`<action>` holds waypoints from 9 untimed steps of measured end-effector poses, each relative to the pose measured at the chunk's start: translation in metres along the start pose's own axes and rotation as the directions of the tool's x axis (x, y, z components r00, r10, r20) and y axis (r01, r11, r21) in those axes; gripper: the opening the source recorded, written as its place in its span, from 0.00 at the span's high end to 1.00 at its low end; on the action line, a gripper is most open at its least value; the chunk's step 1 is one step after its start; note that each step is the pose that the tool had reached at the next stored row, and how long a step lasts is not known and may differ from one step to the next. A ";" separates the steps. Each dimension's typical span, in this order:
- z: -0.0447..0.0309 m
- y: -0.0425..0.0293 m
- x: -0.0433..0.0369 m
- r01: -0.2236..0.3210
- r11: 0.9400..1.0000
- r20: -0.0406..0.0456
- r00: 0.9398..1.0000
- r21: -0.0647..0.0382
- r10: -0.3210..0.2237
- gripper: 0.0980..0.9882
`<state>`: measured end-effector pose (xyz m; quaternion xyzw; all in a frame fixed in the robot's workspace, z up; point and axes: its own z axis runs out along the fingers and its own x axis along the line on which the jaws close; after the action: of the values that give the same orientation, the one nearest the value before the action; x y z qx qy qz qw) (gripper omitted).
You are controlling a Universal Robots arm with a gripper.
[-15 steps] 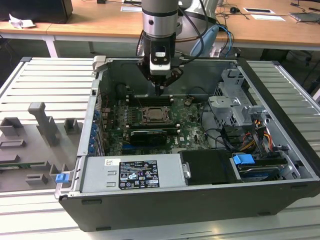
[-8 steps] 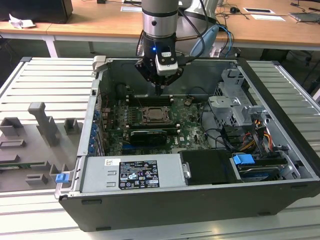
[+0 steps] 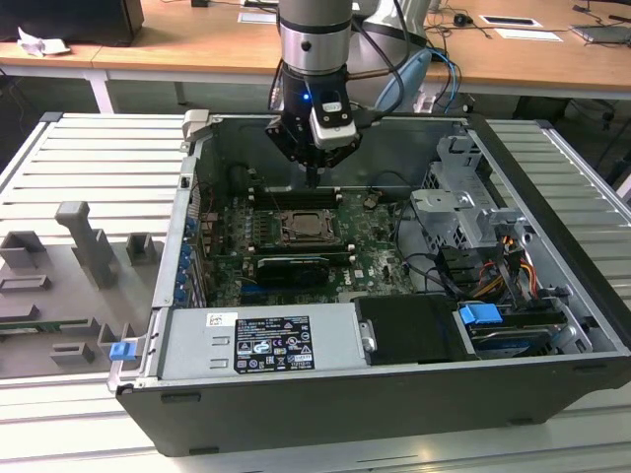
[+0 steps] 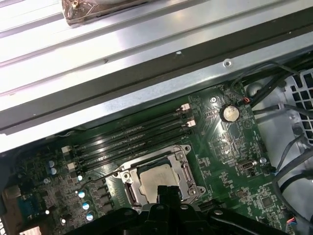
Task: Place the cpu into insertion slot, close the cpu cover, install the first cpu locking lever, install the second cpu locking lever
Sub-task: 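Install the first cpu locking lever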
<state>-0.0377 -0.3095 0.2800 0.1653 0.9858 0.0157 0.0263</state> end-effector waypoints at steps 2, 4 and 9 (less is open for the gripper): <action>0.0000 -0.0001 0.0000 0.024 1.000 -0.001 1.000 -0.001 -0.024 0.99; 0.0000 -0.0001 0.0000 0.040 0.999 -0.002 0.999 -0.002 -0.040 0.99; 0.0000 -0.0002 -0.0001 0.082 0.997 -0.003 0.997 -0.004 -0.082 0.99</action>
<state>-0.0377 -0.3097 0.2799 0.1247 0.9917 0.0168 0.0257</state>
